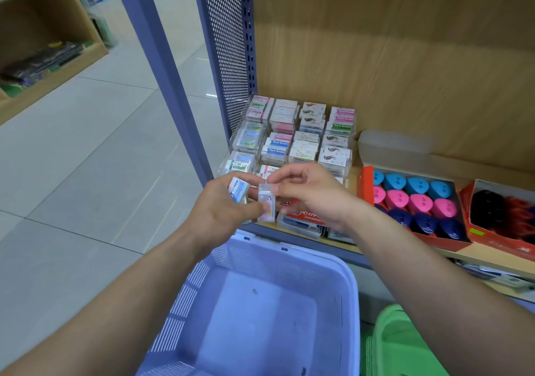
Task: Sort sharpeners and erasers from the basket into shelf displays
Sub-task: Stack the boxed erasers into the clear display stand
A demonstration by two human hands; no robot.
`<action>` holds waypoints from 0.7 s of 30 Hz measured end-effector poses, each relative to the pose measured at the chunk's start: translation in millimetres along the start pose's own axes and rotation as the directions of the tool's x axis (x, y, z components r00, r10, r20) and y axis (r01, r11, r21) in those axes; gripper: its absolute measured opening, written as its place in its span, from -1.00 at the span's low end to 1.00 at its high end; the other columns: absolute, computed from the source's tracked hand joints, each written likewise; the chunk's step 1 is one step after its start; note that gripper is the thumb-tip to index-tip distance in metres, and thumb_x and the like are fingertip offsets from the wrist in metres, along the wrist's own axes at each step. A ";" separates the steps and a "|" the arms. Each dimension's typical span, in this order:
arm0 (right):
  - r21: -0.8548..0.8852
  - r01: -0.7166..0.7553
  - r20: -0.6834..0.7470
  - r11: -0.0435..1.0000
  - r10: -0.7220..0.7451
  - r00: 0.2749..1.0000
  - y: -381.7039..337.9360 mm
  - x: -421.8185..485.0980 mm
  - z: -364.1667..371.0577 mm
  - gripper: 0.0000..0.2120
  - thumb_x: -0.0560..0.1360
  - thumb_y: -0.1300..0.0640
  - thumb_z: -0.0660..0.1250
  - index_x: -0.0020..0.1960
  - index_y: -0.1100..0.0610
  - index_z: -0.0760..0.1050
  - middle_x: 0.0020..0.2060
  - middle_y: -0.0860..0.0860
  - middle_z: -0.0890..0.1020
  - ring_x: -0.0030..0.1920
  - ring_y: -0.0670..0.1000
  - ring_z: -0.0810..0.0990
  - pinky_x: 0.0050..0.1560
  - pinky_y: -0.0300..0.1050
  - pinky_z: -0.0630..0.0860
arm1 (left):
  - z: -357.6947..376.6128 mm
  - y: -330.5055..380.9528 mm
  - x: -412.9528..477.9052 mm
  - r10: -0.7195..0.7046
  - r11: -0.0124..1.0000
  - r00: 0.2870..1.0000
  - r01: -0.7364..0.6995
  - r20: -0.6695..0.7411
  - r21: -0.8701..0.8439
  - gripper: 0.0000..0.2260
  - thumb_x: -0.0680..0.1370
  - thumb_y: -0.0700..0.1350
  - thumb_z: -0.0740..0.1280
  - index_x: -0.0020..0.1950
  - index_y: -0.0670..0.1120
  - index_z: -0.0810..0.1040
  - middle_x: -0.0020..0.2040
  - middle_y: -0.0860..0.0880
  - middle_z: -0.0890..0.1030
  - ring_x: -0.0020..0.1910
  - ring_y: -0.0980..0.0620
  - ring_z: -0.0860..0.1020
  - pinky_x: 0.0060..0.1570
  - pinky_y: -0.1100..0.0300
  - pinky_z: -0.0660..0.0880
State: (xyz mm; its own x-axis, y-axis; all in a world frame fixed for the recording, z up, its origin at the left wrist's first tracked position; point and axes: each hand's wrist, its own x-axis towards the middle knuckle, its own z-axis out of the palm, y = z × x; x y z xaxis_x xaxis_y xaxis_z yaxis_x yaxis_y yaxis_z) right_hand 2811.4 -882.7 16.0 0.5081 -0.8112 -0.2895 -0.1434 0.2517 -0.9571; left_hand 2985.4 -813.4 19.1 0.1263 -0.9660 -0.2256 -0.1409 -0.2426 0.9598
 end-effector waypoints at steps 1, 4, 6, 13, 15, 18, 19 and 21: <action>0.022 -0.009 -0.001 1.000 0.009 1.000 2.3 -1.9 0.0 -0.86 0.50 0.24 0.47 0.05 0.17 0.60 -0.15 0.11 0.69 -0.20 0.04 0.66 -0.13 -0.05 0.66 | 1.4 0.0 0.6 0.003 1.000 1.000 -0.003 0.001 0.006 -0.70 0.42 -0.38 0.53 0.08 -0.13 0.61 -0.22 -0.06 0.67 -0.27 -0.03 0.64 -0.07 -0.06 0.66; 0.070 -0.036 0.024 0.997 0.034 0.999 14.5 -8.7 -1.3 -0.84 0.52 0.26 0.44 0.09 0.16 0.57 -0.16 0.06 0.70 -0.21 0.02 0.68 -0.04 0.03 0.66 | 5.2 -1.2 3.6 0.003 1.000 1.000 -0.003 -0.012 0.011 -0.70 0.40 -0.34 0.56 0.06 -0.13 0.61 -0.21 -0.05 0.63 -0.27 -0.02 0.60 -0.02 -0.18 0.63; 0.066 -0.041 0.051 0.997 0.038 0.998 23.6 -13.0 -4.4 -0.79 0.50 0.32 0.46 0.12 0.21 0.56 -0.14 0.08 0.68 -0.18 0.01 0.68 -0.06 -0.01 0.67 | 6.6 -2.7 4.7 -0.008 1.000 1.000 0.009 -0.019 0.024 -0.67 0.36 -0.28 0.61 0.03 -0.08 0.62 -0.22 -0.02 0.64 -0.27 -0.03 0.59 -0.02 -0.23 0.62; 0.068 -0.082 0.016 0.994 0.082 0.997 37.3 -13.1 -13.3 -0.86 0.58 0.30 0.36 0.11 0.17 0.59 -0.10 0.14 0.66 -0.19 0.06 0.66 -0.27 -0.07 0.64 | 3.2 -8.7 4.1 -0.044 0.998 0.999 0.044 0.004 0.042 -0.75 0.43 -0.32 0.54 0.06 -0.18 0.60 -0.26 -0.10 0.62 -0.29 -0.06 0.58 -0.10 -0.08 0.66; 0.029 -0.089 -0.067 0.996 0.091 0.994 41.3 -7.6 -18.6 -0.84 0.61 0.27 0.32 0.16 0.16 0.59 -0.08 0.15 0.63 -0.24 0.03 0.62 -0.36 -0.11 0.57 | -1.5 -9.8 3.5 -0.067 0.994 0.998 0.068 -0.014 0.080 -0.80 0.44 -0.26 0.55 0.00 -0.16 0.59 -0.31 -0.04 0.56 -0.35 0.03 0.54 -0.30 0.14 0.61; -0.091 -0.072 -0.157 0.993 0.057 0.986 43.1 7.6 -27.1 -0.80 0.62 0.25 0.32 0.21 0.12 0.59 -0.03 0.16 0.63 -0.27 -0.02 0.61 -0.28 -0.13 0.59 | -9.7 -13.0 1.6 -0.108 0.985 0.994 0.111 -0.035 0.134 -0.79 0.44 -0.20 0.57 -0.08 -0.15 0.56 -0.34 -0.03 0.50 -0.47 0.11 0.46 -0.43 0.30 0.47; -0.153 -0.057 -0.182 0.987 0.029 0.983 42.5 15.9 -29.4 -0.80 0.61 0.25 0.34 0.21 0.11 0.60 -0.04 0.15 0.65 -0.26 -0.02 0.62 -0.24 -0.13 0.61 | -12.4 -13.7 0.8 -0.116 0.982 0.992 0.121 -0.040 0.145 -0.79 0.44 -0.20 0.57 -0.09 -0.15 0.55 -0.34 -0.04 0.50 -0.49 0.10 0.45 -0.45 0.30 0.46; -0.251 -0.020 -0.234 0.968 -0.040 0.971 41.2 36.6 -31.2 -0.85 0.57 0.23 0.40 0.13 0.11 0.62 -0.10 0.10 0.68 -0.27 -0.03 0.65 -0.24 -0.15 0.61 | -17.5 -16.3 0.3 -0.123 0.978 0.991 0.129 -0.045 0.161 -0.81 0.45 -0.22 0.55 -0.08 -0.14 0.55 -0.34 -0.05 0.50 -0.49 0.07 0.45 -0.46 0.28 0.45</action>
State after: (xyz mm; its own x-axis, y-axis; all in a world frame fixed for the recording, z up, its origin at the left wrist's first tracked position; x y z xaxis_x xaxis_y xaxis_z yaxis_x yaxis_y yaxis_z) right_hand 2797.6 -918.5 -34.4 0.3002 -0.9218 -0.2452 -0.3619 0.1278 -0.9234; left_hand 3004.9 -808.2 6.3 0.1868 -0.9238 -0.3343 -0.2801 -0.3762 0.8832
